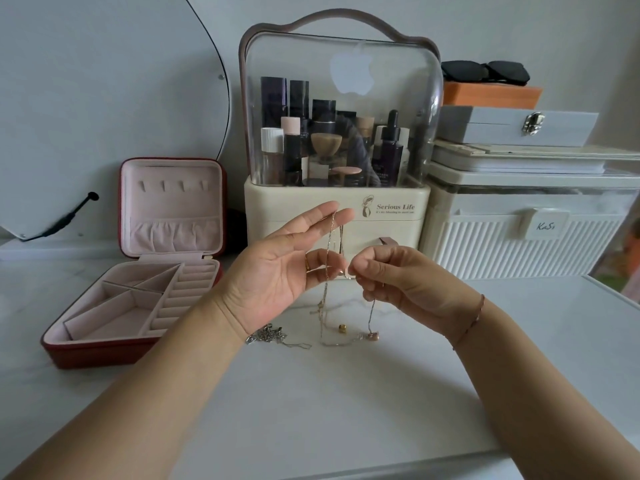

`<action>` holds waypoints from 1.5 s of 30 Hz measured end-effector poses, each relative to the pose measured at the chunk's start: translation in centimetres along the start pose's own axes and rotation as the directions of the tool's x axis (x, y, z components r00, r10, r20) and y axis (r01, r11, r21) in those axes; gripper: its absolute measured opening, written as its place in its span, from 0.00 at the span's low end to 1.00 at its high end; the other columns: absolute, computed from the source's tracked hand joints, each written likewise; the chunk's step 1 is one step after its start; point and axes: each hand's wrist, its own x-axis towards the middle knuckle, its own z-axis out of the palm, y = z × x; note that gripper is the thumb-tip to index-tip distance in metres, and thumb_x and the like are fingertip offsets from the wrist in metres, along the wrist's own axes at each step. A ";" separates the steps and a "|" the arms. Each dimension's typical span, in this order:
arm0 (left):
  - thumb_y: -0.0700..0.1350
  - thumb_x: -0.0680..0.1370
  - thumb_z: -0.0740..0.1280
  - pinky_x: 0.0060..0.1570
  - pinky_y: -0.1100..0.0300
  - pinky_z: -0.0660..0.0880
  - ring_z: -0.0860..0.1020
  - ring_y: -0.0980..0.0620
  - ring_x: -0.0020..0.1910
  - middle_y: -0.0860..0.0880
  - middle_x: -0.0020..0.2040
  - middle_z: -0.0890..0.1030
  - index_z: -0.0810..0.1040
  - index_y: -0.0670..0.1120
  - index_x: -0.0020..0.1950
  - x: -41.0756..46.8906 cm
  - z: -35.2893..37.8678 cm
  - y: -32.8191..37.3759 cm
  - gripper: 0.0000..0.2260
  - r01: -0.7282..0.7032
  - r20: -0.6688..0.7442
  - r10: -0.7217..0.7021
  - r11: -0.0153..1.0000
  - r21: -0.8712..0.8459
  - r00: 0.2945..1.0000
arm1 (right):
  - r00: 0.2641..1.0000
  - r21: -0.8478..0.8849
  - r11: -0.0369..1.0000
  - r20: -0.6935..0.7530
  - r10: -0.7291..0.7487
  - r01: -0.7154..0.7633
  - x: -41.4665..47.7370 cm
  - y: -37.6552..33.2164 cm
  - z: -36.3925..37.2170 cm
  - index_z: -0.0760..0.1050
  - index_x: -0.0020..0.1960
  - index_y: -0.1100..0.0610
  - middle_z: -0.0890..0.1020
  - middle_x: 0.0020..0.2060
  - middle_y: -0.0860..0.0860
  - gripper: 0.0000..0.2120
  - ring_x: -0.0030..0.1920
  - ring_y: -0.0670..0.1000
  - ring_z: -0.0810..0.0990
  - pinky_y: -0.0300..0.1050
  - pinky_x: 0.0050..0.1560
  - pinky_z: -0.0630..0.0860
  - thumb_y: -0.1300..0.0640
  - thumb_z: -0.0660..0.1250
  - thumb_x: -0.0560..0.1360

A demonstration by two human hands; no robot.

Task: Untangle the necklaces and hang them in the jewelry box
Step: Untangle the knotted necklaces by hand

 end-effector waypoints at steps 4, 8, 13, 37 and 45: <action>0.43 0.76 0.60 0.47 0.59 0.74 0.81 0.50 0.47 0.51 0.69 0.74 0.67 0.47 0.72 -0.1 0.2 0.0 0.23 0.018 0.005 -0.018 0.998 0.062 1.000 | 0.999 0.028 0.999 0.030 0.044 -0.045 0.1 0.2 -0.2 0.80 0.47 0.58 0.77 0.38 0.50 0.12 0.34 0.47 0.72 0.40 0.41 0.73 0.51 0.70 0.70; 0.43 0.75 0.60 0.53 0.57 0.75 0.80 0.47 0.54 0.51 0.69 0.73 0.66 0.47 0.72 -0.2 0.6 0.0 0.24 0.041 0.065 -0.046 0.997 0.072 0.997 | 0.990 0.002 0.992 0.058 0.127 -0.127 0.1 0.5 0.2 0.77 0.59 0.57 0.76 0.42 0.51 0.18 0.34 0.46 0.71 0.39 0.36 0.74 0.52 0.71 0.71; 0.43 0.75 0.64 0.53 0.54 0.77 0.79 0.45 0.57 0.46 0.70 0.72 0.67 0.44 0.72 -0.4 0.7 0.0 0.24 0.083 0.160 -0.085 0.996 0.019 0.983 | 0.986 -0.006 0.990 0.094 0.141 -0.141 0.1 0.7 0.5 0.78 0.55 0.57 0.76 0.36 0.46 0.13 0.33 0.44 0.71 0.37 0.38 0.71 0.55 0.66 0.71; 0.46 0.73 0.69 0.60 0.48 0.74 0.77 0.42 0.60 0.40 0.62 0.78 0.72 0.41 0.68 -0.2 0.1 0.0 0.24 0.055 0.063 -0.051 0.997 -0.053 0.997 | 0.996 -0.276 0.959 0.027 0.079 -0.069 0.4 1.1 1.0 0.82 0.43 0.51 0.70 0.35 0.50 0.02 0.37 0.47 0.63 0.42 0.40 0.62 0.57 0.71 0.73; 0.43 0.75 0.59 0.55 0.51 0.78 0.81 0.45 0.53 0.43 0.54 0.82 0.75 0.41 0.63 -0.1 0.2 0.5 0.17 0.003 -0.084 -0.011 0.996 -0.093 0.996 | 0.989 -0.042 0.996 -0.126 0.076 -0.082 0.3 0.7 0.1 0.80 0.45 0.59 0.73 0.27 0.42 0.04 0.30 0.44 0.64 0.34 0.32 0.63 0.59 0.67 0.74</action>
